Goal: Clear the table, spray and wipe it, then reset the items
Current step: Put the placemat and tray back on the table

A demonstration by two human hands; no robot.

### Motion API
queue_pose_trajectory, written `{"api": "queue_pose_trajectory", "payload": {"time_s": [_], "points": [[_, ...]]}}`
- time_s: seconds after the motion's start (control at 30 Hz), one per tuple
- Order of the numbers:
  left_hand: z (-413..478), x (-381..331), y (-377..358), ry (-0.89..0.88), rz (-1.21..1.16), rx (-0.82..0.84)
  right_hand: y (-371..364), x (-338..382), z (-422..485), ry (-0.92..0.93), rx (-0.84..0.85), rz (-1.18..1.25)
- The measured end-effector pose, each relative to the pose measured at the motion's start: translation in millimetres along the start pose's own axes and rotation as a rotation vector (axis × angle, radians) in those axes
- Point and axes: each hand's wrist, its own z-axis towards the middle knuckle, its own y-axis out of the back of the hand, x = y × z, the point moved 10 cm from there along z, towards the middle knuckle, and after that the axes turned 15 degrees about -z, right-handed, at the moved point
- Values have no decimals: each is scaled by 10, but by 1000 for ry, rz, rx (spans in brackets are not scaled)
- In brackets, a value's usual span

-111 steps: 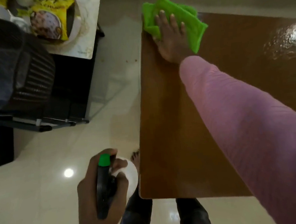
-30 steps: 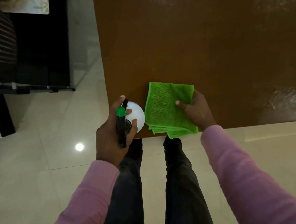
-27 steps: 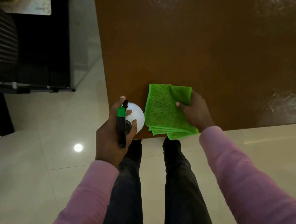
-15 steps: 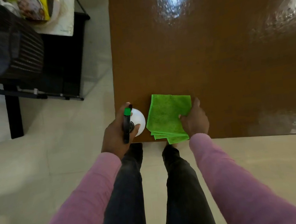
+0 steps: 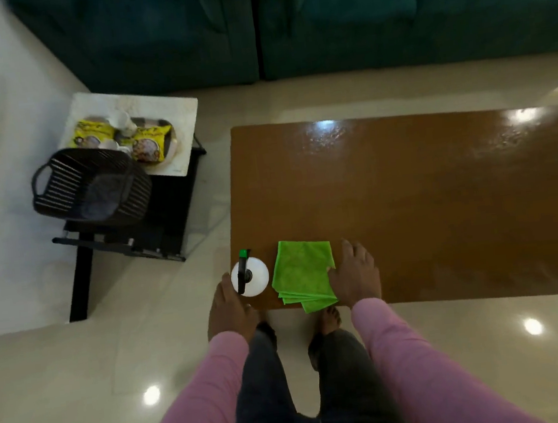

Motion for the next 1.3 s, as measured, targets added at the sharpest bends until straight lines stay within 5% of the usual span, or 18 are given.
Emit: {"api": "queue_pose_trajectory", "payload": {"time_s": [0.3, 0.57, 1.3], "points": [[-578, -675, 44, -287, 279, -108, 271, 274, -538, 221, -159, -157], [-579, -622, 365, -330, 336, -136, 516, 696, -574, 269, -237, -221], [-4, 865, 2511, -280, 401, -103, 365, 3247, -1381, 318, -339, -201]]}}
